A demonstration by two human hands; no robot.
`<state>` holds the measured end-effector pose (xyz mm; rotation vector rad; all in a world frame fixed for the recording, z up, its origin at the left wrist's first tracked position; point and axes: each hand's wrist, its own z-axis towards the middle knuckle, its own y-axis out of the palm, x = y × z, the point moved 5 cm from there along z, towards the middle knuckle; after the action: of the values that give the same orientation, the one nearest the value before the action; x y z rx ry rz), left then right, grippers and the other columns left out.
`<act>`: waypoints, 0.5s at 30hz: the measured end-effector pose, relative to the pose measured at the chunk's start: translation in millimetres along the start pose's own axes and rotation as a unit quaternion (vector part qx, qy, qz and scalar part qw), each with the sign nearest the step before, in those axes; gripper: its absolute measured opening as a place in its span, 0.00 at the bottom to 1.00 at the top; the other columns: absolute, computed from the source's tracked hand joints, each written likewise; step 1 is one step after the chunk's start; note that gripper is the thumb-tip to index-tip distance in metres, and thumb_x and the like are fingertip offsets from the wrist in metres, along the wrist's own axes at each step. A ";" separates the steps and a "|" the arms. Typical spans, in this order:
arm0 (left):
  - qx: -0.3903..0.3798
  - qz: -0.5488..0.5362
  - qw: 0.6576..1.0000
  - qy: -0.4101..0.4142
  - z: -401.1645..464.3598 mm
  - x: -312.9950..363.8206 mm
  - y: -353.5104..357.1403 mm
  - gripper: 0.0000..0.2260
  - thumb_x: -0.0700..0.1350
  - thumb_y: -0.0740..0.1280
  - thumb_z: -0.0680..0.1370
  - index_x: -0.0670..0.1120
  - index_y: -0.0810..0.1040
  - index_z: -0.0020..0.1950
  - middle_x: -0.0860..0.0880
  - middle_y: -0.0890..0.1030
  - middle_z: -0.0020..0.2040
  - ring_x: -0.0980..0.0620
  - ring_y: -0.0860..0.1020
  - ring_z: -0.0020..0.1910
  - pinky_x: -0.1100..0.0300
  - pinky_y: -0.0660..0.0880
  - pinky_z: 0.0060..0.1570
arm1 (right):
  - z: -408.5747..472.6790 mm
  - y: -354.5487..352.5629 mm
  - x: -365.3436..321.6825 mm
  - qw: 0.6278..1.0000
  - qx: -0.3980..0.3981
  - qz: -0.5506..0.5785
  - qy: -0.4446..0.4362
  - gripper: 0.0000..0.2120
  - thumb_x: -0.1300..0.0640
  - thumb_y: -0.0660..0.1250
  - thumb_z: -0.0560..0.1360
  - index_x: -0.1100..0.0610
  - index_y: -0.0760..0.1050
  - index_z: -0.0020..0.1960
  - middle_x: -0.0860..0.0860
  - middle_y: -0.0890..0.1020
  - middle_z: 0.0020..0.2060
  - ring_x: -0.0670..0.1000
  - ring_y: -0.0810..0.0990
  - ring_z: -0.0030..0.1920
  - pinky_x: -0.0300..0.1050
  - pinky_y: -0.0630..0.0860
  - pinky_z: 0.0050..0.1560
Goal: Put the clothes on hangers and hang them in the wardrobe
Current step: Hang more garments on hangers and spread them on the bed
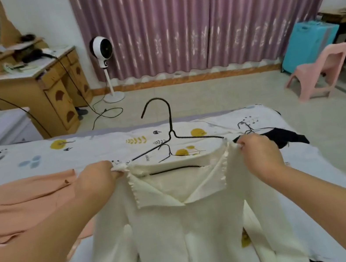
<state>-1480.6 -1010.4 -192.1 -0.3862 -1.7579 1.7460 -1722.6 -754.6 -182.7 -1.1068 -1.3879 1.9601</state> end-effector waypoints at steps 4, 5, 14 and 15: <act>-0.002 -0.170 0.984 -0.048 64.6 14.6 39.1 0.23 0.50 0.62 0.78 0.41 0.64 0.70 0.40 0.69 0.69 0.41 0.66 0.68 0.52 0.65 0.62 | 70.2 40.7 -17.5 0.995 -0.019 0.099 0.015 0.21 0.64 0.57 0.78 0.57 0.64 0.71 0.58 0.65 0.70 0.60 0.70 0.65 0.49 0.68 0.59; -0.020 -0.177 0.983 -0.043 68.7 20.5 58.7 0.28 0.50 0.62 0.79 0.41 0.56 0.74 0.41 0.62 0.73 0.42 0.61 0.72 0.51 0.60 0.67 | 71.2 60.4 -23.2 0.993 -0.039 0.111 0.008 0.24 0.62 0.58 0.79 0.56 0.58 0.74 0.58 0.57 0.74 0.60 0.67 0.68 0.49 0.67 0.62; -0.206 0.065 0.974 0.072 -81.7 8.2 320.7 0.42 0.68 0.27 0.72 0.42 0.50 0.75 0.46 0.52 0.74 0.45 0.61 0.73 0.40 0.66 0.65 | -115.2 303.5 20.1 0.941 -0.328 -0.077 -0.042 0.30 0.43 0.46 0.81 0.49 0.36 0.76 0.53 0.33 0.75 0.57 0.34 0.75 0.60 0.40 0.73; -0.224 0.085 0.968 0.072 -92.9 -2.0 338.7 0.46 0.70 0.21 0.67 0.43 0.44 0.76 0.46 0.46 0.74 0.46 0.53 0.75 0.42 0.59 0.69 | -127.7 318.3 29.5 0.936 -0.338 -0.086 -0.038 0.30 0.40 0.41 0.80 0.49 0.34 0.76 0.53 0.33 0.75 0.57 0.32 0.75 0.61 0.38 0.72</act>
<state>-1496.2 -910.4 -528.5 -0.8550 -2.0535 1.3727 -1613.5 -779.2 -508.2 -1.1352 -2.2108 1.4339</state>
